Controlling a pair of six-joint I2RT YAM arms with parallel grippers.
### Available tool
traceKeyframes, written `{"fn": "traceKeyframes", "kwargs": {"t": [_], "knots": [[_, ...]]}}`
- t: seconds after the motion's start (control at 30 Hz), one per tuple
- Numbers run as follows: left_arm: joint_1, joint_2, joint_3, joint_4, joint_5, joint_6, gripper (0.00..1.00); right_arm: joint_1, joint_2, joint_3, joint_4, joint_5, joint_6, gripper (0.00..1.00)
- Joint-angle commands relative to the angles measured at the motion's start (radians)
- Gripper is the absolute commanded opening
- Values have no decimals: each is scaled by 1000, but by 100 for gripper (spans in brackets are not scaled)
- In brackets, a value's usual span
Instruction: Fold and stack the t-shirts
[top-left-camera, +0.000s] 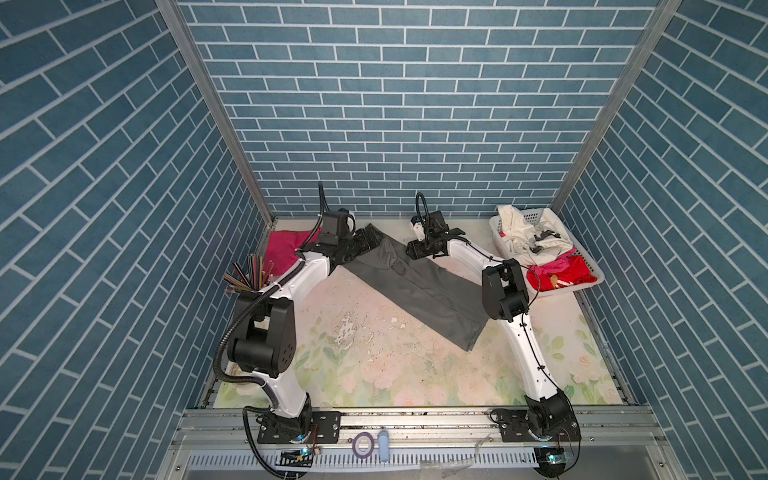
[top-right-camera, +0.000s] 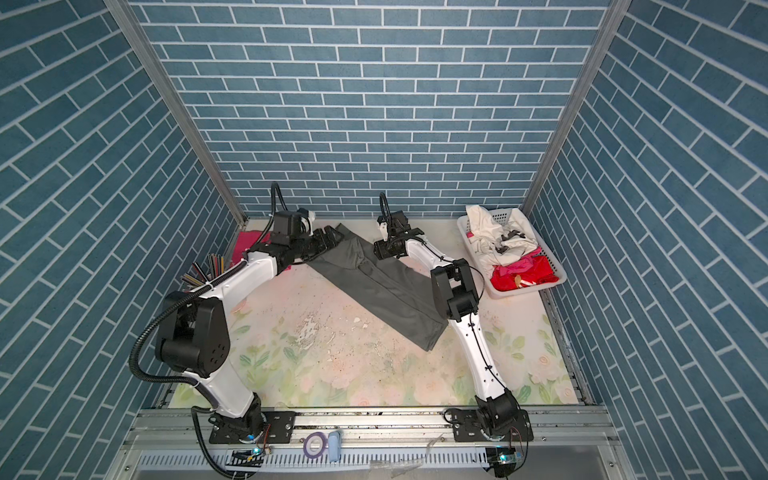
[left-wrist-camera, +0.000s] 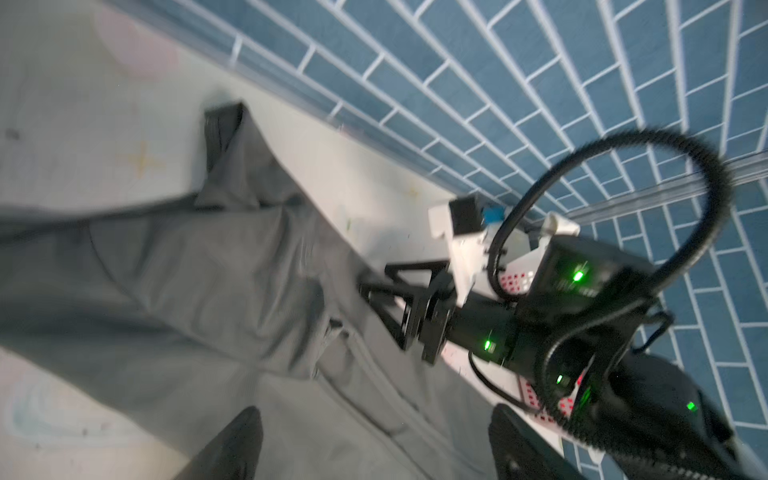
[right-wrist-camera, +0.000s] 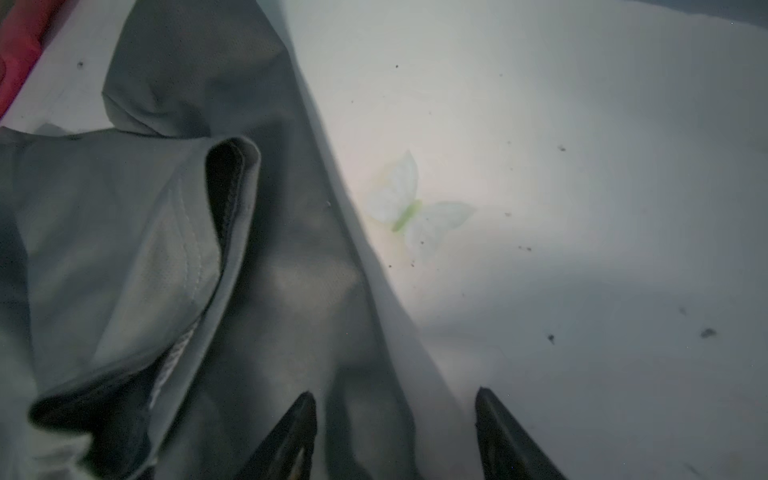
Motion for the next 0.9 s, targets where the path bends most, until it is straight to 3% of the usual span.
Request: {"fn": "traceKeyframes", "kwargs": {"t": [0.0,0.13,0.23,0.47,0.8,0.87], "knots": [[0,-84,-104,70,30,-28,88,4,41,26,-66,44,11,47],[-4,-165,-189,49,15,-16,87,3,51,22,-72,71,21,16],[-7,-191,-227,43,14,-13,87,-5,49,20,-73,76,28,1],[-44,-210,-264,40,0,-18,87,-105,12,-22,-68,99,136,0],[-158,-194,-321,92,-15,-86,87,-259,-103,-185,-60,110,165,0],[-191,-189,-344,116,-4,-120,87,-279,-135,-211,-60,63,157,13]]}}
